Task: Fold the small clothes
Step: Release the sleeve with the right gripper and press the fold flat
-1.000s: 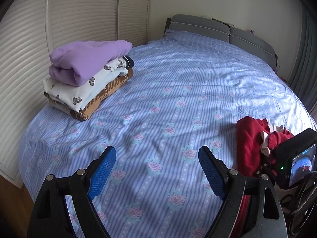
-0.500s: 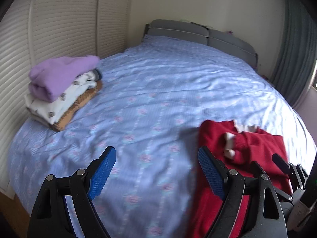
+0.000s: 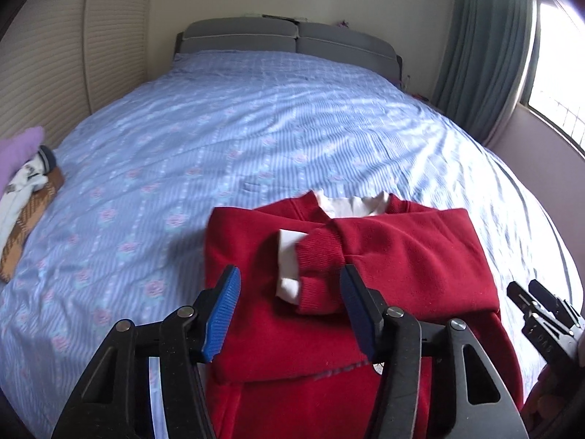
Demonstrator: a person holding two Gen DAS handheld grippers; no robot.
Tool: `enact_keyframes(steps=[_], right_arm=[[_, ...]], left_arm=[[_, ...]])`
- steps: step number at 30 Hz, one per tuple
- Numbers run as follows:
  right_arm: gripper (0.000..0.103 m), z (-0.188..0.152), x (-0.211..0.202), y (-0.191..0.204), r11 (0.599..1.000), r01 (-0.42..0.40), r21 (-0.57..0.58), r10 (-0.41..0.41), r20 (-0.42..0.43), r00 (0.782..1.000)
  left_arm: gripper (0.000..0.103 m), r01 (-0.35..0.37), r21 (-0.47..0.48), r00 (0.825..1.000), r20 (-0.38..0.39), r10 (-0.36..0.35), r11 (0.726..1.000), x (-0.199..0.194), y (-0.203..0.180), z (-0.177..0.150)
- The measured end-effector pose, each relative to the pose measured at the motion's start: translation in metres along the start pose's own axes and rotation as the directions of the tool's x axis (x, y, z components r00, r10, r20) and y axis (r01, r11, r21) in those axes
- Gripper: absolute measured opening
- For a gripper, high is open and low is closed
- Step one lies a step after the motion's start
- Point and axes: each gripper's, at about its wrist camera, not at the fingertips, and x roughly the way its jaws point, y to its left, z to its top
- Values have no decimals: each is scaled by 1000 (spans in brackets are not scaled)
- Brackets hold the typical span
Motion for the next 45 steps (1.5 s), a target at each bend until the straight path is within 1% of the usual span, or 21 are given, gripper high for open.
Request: enact_keyframes(steps=[2,5,7,9,12,14,19,23,24,27,30,32,34,35,36,37,39,40,42,43,45], right_arm=[[58,-3,5,-9,1000,1,19,-1,-10,1000],[58,-8,13,-14,1000,-2,29,2,-20,1000],[58,-10,18,-15,999,-8,33,9,-27,1000],[58,-11,24,-13,999,-14,34,15,-33,999],[58,-14,29,-13,999,-17,31,18,-38,999],[58,-16,29,-14,999,-18,35,20,-37,999],[58,-20,35,-19,999,-11,47,14,-50,999],[58,-28,46,-23,999,23,45,-18,-96,995],[58,-30,47,-25,998,22,54,-17,-101,995],[58,-28,42,-26,998,29,62,-23,-92,995],[58,-21,27,-25,998,10,68,-6,-53,999],[58,-13,17,-22,998,-8,68,10,-16,1000],[58,-4,15,-16,998,-34,57,34,2,999],[58,0,17,-12,997,-54,50,54,5,999],[58,4,19,-7,996,-74,41,73,4,997],[58,9,23,-1,995,-96,28,96,4,995],[58,12,28,8,989,-145,3,145,5,989],[58,13,31,13,983,-183,-2,183,-4,983],[58,10,41,19,967,-255,11,255,-40,966],[58,8,48,20,967,-252,18,253,-68,965],[58,-1,62,19,978,-208,24,209,-121,970]], left_arm=[[48,8,12,1000,-22,-8,1000,11,-5,0],[45,14,10,998,-58,-14,1000,28,-5,-4],[40,25,8,997,-78,-24,1000,36,-4,-8],[29,38,2,994,-100,-38,999,44,-3,-13],[16,35,-10,993,-110,-36,999,50,-2,-18],[13,38,-15,993,-112,-40,999,49,-3,-21],[10,2,-16,995,-104,-3,1000,39,-3,-33],[4,-21,-29,992,-123,17,999,39,1,-49],[2,-17,-35,992,-127,12,999,39,2,-52],[2,0,-42,993,-120,-5,999,35,2,-52],[2,21,-38,997,-72,-23,999,22,-4,-38],[3,32,-14,999,-26,-33,999,11,-12,-26],[6,63,14,998,3,-64,998,7,-24,-12],[14,84,29,996,6,-85,996,8,-30,-6],[25,93,42,996,3,-93,995,11,-36,-1],[30,100,55,995,2,-101,993,14,-40,3],[45,116,77,993,-1,-116,990,24,-48,7],[47,126,72,992,-19,-125,989,32,-49,7],[58,142,40,989,-53,-140,989,44,-47,3],[60,139,26,988,-66,-137,990,50,-44,1],[64,102,13,990,-103,-100,995,64,-37,-9]])
